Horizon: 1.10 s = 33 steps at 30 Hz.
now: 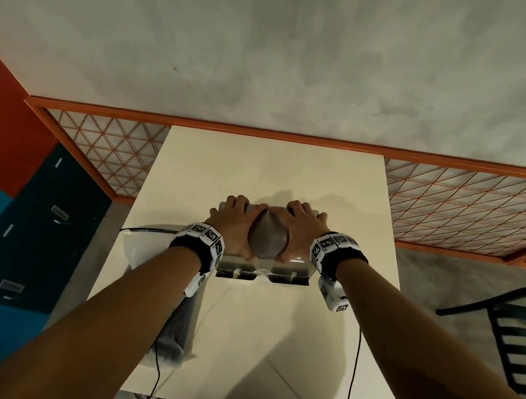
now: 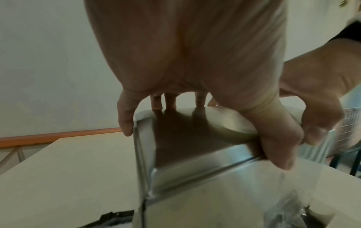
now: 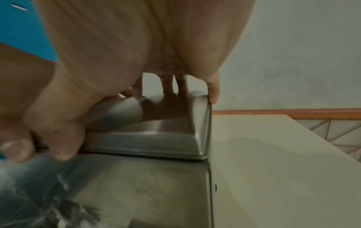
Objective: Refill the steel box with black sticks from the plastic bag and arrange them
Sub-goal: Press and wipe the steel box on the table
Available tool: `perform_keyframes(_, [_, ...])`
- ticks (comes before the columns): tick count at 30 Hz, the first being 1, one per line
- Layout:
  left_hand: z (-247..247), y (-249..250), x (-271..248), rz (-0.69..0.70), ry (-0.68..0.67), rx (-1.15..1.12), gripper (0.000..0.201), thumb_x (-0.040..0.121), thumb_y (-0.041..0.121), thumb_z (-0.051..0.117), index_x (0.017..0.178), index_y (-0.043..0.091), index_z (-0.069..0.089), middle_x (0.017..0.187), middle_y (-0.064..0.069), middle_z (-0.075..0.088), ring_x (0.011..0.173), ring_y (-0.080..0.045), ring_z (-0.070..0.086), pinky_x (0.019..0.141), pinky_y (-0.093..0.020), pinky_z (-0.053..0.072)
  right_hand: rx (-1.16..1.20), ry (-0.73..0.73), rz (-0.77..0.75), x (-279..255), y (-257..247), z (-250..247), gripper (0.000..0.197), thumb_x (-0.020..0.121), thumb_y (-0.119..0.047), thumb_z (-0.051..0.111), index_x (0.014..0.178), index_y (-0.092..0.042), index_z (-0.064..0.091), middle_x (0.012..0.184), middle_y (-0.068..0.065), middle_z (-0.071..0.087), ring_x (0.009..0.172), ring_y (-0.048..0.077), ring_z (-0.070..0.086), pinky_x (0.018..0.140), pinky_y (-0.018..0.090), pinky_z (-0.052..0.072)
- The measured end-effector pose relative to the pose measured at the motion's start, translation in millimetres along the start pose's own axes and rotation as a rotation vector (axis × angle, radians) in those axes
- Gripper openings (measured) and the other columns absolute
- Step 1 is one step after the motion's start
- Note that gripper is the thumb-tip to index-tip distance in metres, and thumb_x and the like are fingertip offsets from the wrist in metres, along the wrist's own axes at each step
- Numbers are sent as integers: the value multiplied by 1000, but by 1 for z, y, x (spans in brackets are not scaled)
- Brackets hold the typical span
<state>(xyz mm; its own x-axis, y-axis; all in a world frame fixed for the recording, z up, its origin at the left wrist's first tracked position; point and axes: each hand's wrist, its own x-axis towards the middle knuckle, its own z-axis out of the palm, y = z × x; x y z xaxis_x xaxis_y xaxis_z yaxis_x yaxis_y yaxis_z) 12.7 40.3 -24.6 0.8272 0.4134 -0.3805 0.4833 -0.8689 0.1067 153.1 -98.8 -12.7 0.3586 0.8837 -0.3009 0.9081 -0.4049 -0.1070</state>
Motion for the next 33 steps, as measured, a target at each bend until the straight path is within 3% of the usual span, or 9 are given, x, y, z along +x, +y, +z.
perform_keyframes(12, [-6, 1, -8, 22, -5, -10, 129, 44, 76, 80, 150, 43, 14, 135, -3, 30, 128, -32, 32, 97, -56, 44, 41, -35, -1, -11, -4, -9, 111, 46, -67, 76, 141, -42, 25, 132, 0, 38, 120, 26, 36, 93, 53, 38])
perform_keyframes(17, [-23, 3, -14, 57, 70, 81, 120, 48, 69, 81, 147, 39, 21, 134, -5, 34, 124, -31, 35, 92, -53, 46, 150, 1, 7, -19, -1, -13, 112, 45, -61, 82, 141, -44, 26, 137, -2, 35, 126, 26, 35, 97, 51, 37])
perform_keyframes(20, [-20, 3, -24, 61, 114, 78, 121, 47, 73, 81, 147, 38, 21, 134, -5, 34, 123, -31, 36, 91, -53, 48, 91, 35, -6, -27, -4, -14, 111, 47, -63, 80, 142, -42, 26, 138, -2, 35, 127, 26, 35, 99, 53, 37])
perform_keyframes(26, [8, 1, -62, 66, 170, -28, 124, 46, 82, 75, 148, 37, 21, 142, -3, 29, 133, -31, 31, 101, -55, 44, -59, 56, -30, -57, -24, -10, 114, 46, -73, 73, 144, -38, 27, 137, 1, 37, 124, 29, 38, 96, 58, 39])
perform_keyframes(33, [37, 5, -105, 159, 140, -49, 125, 51, 75, 82, 151, 35, 18, 150, -6, 26, 140, -34, 27, 108, -60, 40, -93, 47, -19, -105, -41, 14, 119, 42, -70, 75, 144, -43, 21, 140, 0, 37, 127, 30, 37, 95, 55, 40])
